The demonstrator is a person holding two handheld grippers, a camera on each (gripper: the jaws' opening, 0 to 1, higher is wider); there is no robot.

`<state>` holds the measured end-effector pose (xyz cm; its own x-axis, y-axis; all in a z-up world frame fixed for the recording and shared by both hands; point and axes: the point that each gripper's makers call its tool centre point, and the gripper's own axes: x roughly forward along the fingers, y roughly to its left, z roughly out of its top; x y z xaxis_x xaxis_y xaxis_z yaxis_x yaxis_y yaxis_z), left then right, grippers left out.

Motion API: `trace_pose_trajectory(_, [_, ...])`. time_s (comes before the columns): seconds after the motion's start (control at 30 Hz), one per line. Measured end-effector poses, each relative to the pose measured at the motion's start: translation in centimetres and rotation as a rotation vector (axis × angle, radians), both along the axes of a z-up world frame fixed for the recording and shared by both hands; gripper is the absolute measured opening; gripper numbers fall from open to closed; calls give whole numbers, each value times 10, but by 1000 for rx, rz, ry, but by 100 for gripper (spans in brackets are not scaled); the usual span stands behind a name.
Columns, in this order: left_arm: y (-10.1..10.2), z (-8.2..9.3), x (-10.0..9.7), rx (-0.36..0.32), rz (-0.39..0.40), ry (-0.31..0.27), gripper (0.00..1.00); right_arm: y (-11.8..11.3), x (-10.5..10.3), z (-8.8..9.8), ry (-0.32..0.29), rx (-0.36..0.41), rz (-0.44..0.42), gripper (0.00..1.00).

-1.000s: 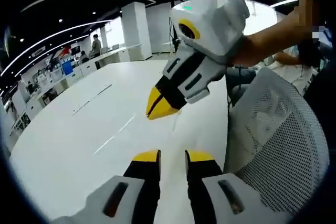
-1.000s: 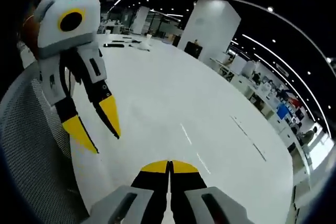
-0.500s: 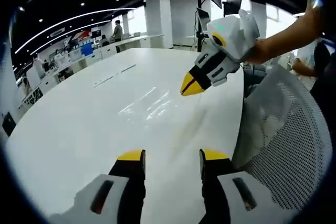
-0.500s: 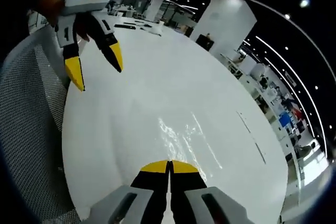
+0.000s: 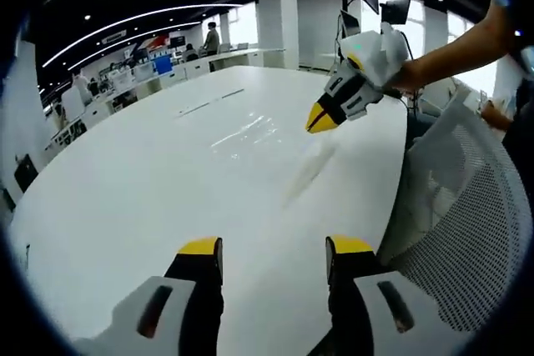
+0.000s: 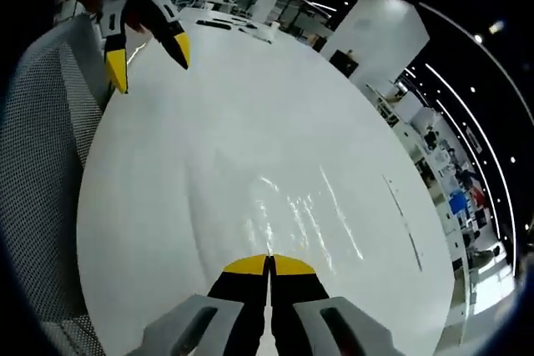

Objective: Open the resealable bag by pulling the two sides of the seal apart until the entire bag opening is separated and visibly accessible.

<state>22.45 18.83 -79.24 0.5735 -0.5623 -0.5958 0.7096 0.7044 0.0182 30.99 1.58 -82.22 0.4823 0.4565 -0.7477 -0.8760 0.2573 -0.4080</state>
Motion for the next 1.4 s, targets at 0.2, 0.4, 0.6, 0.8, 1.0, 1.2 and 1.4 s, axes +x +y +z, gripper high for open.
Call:
trace_pose_trajectory(0.2, [0, -3, -2, -8, 10, 20, 47, 5, 9, -4, 18, 11, -29, 0])
trace_pose_trajectory(0.4, [-1, -4, -2, -3, 4, 25, 49, 8, 13, -7, 32, 20, -45, 0])
trace_pose_trajectory(0.6, [2, -3, 2, -5, 17, 22, 49, 6, 4, -12, 58, 27, -57, 0])
trace_pose_trajectory(0.8, [3, -9, -1, 2, 16, 36, 48, 3, 2, -15, 63, 2, -57, 0])
trace_pose_trajectory(1.0, [4, -10, -1, -2, 28, 41, 48, 6, -9, -20, 148, 94, -123, 0])
trace_pose_trajectory(1.2, [6, -9, 1, -3, 35, 39, 51, 4, -14, -19, 166, 151, -186, 6])
trace_pose_trajectory(1.4, [2, 0, 3, -33, 24, 21, 52, 5, -26, -8, 251, 338, -257, 12])
